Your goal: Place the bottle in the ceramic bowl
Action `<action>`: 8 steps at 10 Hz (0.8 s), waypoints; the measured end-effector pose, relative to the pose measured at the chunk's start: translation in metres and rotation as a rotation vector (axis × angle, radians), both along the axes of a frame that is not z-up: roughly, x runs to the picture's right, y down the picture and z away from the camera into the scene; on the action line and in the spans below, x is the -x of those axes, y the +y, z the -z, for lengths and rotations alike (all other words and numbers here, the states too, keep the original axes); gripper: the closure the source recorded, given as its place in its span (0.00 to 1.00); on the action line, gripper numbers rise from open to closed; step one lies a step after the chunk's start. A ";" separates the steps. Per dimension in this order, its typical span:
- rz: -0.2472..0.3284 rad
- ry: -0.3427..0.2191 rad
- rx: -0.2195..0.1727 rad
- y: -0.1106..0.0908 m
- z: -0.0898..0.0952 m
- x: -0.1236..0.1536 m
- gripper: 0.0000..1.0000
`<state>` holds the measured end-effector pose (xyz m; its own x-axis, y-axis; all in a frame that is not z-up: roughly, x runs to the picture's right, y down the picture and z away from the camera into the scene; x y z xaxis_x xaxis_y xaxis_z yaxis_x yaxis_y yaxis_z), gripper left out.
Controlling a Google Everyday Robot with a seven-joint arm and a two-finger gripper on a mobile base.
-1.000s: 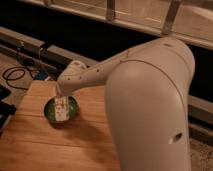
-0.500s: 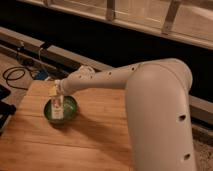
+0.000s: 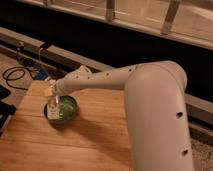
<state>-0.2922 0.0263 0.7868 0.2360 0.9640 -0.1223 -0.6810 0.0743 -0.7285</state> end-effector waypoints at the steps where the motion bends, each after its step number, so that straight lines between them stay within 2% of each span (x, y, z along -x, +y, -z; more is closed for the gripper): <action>1: 0.002 -0.002 -0.001 0.000 0.001 0.002 0.75; 3: 0.001 -0.001 0.000 0.000 0.001 0.001 0.53; 4: 0.001 -0.001 0.000 0.000 0.000 0.001 0.45; 6: 0.001 -0.001 0.000 0.000 0.000 0.001 0.24; 8: 0.002 -0.002 -0.001 0.000 0.001 0.002 0.20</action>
<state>-0.2939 0.0267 0.7860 0.2384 0.9636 -0.1212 -0.6795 0.0763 -0.7297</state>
